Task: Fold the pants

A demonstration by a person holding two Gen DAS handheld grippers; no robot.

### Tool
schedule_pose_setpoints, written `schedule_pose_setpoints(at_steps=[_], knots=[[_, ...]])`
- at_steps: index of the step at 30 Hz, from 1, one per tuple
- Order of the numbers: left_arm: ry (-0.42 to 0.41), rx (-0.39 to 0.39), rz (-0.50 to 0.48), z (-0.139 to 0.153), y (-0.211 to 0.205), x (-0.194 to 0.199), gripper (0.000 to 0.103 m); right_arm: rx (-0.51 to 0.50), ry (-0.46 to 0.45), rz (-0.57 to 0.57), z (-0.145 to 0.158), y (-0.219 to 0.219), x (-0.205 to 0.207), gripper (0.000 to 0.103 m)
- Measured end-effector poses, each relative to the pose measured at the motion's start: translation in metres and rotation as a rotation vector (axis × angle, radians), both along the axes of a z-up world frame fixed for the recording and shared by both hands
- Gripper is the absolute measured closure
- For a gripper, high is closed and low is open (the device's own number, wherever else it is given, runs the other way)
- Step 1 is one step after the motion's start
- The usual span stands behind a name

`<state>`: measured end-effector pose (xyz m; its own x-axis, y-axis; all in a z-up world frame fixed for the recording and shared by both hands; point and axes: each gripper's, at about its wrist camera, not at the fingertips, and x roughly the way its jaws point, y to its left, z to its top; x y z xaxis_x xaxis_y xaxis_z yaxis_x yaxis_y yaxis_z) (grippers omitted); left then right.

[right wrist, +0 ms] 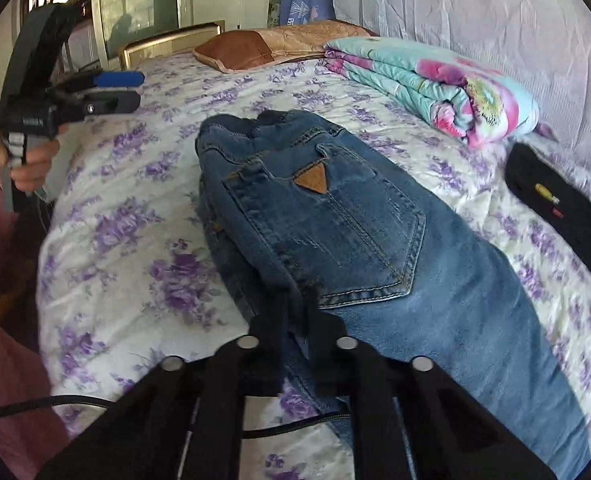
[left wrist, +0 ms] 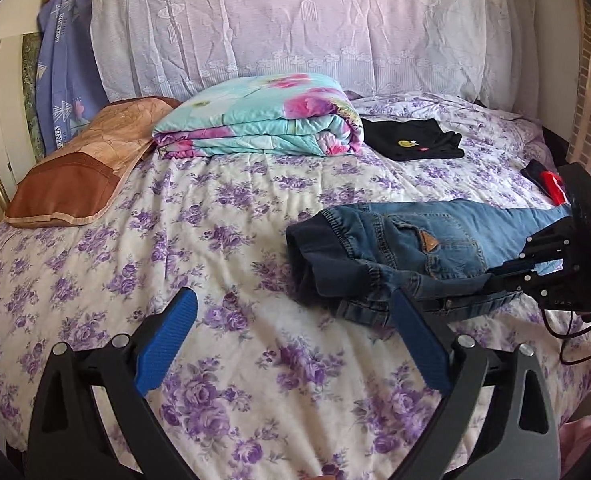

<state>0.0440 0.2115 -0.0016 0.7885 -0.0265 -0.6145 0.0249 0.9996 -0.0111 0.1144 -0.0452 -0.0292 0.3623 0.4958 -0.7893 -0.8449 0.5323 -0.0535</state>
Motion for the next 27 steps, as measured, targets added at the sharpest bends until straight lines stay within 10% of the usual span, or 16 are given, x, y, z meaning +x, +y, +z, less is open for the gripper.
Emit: schedule_pose_setpoints(at_steps=[10,13,18,24,27], knots=[[-0.031,-0.108,-0.192,0.034,-0.078,0.072,0.008,0.020,0.023,0.011,-0.010,0.000,-0.019,0.098],[0.028,-0.108,-0.257,0.025,-0.112,0.101,0.008,0.194,0.131,-0.061,0.025,-0.035,0.004,0.054],[0.224,-0.158,-0.360,-0.028,-0.151,0.139,0.008,0.262,0.171,-0.230,0.063,-0.100,0.062,0.044],[0.210,0.122,-0.392,-0.070,-0.186,0.118,0.007,0.196,0.302,-0.238,0.044,-0.107,0.146,0.041],[0.190,0.117,-0.409,-0.073,-0.185,0.112,0.006,0.156,0.420,-0.197,0.014,-0.094,0.177,0.041]])
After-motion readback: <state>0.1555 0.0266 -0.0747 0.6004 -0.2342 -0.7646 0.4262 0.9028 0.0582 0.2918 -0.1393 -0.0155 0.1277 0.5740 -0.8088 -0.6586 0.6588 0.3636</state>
